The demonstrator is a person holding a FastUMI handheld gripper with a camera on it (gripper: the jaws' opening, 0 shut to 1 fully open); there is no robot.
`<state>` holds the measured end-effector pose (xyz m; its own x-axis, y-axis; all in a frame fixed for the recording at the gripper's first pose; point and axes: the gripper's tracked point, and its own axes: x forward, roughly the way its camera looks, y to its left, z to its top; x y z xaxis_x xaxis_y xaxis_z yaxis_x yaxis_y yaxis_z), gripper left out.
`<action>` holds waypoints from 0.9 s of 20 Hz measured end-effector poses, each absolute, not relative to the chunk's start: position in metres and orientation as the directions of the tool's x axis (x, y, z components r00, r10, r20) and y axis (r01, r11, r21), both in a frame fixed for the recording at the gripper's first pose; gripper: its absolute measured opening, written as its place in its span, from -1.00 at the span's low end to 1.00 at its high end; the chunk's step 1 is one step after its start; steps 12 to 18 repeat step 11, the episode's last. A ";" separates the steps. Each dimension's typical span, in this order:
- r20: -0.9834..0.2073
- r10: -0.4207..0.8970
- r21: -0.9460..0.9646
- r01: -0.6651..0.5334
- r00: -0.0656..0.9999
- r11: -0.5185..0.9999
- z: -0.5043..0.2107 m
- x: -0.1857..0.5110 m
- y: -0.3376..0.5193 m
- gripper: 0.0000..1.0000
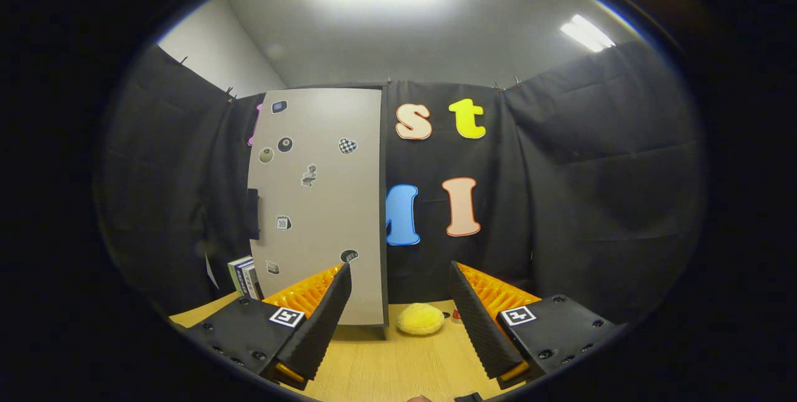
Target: Open the shoe cabinet door, grab the shoes and put them into the shoe cabinet, then close the shoe cabinet door.
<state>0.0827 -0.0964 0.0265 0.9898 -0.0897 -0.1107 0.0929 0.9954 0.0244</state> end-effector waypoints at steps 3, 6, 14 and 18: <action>-0.121 -0.098 0.034 0.103 0.988 0.994 0.022 0.088 -0.100 0.97; -0.126 -0.104 0.036 0.110 0.986 0.993 0.019 0.091 -0.103 0.97; -0.120 -0.099 0.026 0.102 0.988 0.994 0.021 0.093 -0.105 0.97; -0.120 -0.099 0.026 0.102 0.988 0.994 0.021 0.093 -0.105 0.97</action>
